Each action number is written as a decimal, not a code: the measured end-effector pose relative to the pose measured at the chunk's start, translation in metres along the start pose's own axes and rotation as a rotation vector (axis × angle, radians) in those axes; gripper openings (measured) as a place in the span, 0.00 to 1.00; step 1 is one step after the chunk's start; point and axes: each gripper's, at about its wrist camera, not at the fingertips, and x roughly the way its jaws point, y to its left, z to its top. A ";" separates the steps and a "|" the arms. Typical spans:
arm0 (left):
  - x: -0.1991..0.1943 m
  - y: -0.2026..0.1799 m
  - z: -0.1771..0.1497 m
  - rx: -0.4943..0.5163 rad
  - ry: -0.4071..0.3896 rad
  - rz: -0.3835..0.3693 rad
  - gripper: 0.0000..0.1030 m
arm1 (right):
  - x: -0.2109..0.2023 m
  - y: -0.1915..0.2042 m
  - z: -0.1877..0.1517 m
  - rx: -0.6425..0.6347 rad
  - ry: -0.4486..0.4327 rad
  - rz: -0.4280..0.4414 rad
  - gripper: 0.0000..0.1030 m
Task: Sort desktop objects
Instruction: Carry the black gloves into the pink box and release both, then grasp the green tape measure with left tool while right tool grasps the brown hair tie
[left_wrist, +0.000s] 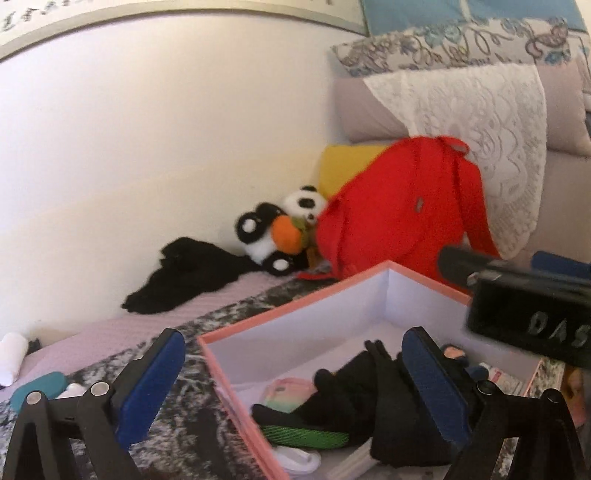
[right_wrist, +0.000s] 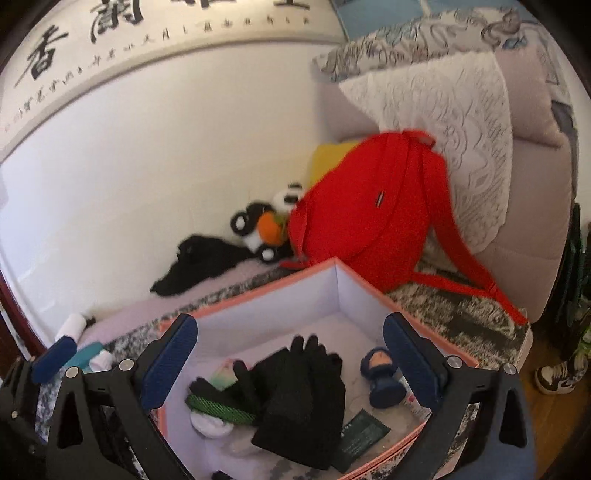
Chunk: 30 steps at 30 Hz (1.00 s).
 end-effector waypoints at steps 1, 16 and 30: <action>-0.006 0.005 0.002 -0.005 -0.008 0.013 0.95 | -0.006 0.001 0.004 0.000 -0.024 0.001 0.99; -0.127 0.112 0.002 -0.078 -0.125 0.347 0.98 | -0.092 0.099 0.020 -0.040 -0.229 0.184 1.00; -0.138 0.250 -0.078 -0.251 0.042 0.336 0.99 | -0.033 0.244 -0.062 -0.329 0.011 0.371 1.00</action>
